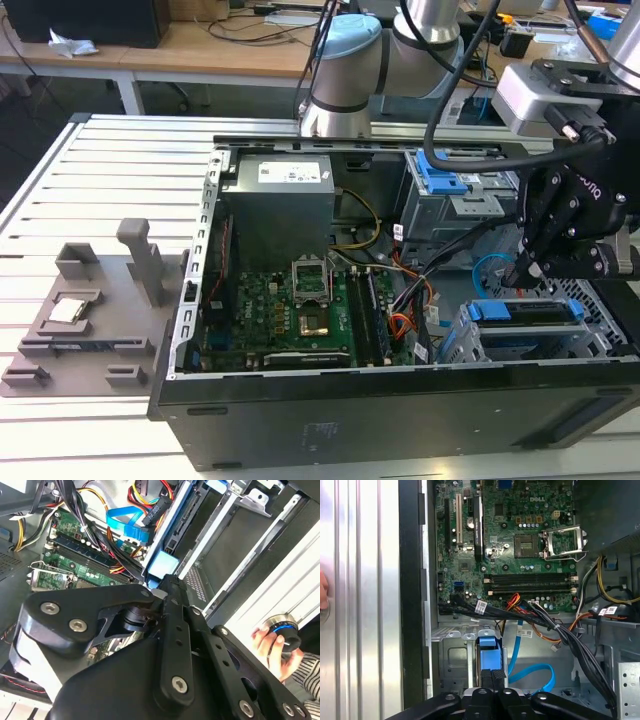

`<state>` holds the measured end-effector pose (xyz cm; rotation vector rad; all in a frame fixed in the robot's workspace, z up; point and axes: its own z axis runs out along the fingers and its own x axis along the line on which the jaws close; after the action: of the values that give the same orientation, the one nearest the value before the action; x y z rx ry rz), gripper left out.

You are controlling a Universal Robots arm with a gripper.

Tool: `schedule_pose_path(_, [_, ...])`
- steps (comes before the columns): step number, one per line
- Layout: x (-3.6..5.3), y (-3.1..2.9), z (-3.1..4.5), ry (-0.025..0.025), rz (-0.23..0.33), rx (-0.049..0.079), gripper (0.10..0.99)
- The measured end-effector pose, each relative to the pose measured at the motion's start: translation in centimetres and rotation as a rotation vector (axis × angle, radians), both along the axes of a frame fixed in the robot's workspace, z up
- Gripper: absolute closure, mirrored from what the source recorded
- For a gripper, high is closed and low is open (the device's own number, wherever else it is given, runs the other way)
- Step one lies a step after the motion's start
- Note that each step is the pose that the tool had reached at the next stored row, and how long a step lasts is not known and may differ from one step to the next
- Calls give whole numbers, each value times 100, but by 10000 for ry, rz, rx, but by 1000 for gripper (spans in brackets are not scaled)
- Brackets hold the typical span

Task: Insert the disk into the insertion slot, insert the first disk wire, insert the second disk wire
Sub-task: 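Insert the first disk wire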

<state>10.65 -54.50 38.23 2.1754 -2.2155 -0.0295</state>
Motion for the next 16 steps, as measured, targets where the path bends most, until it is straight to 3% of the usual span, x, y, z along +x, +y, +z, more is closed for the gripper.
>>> schedule_pose_path(2, [0, 0, 0, 0, 0, -2, 980])
schedule_pose_path(8, [164, 6, 0, 0, 1, -24, 980])
schedule_pose_path(12, [354, 24, -1, 0, 0, -32, 980])
schedule_pose_path(15, [404, 68, -7, 0, 0, -33, 980])
schedule_pose_path(16, [425, 145, -15, 0, 0, -40, 980])
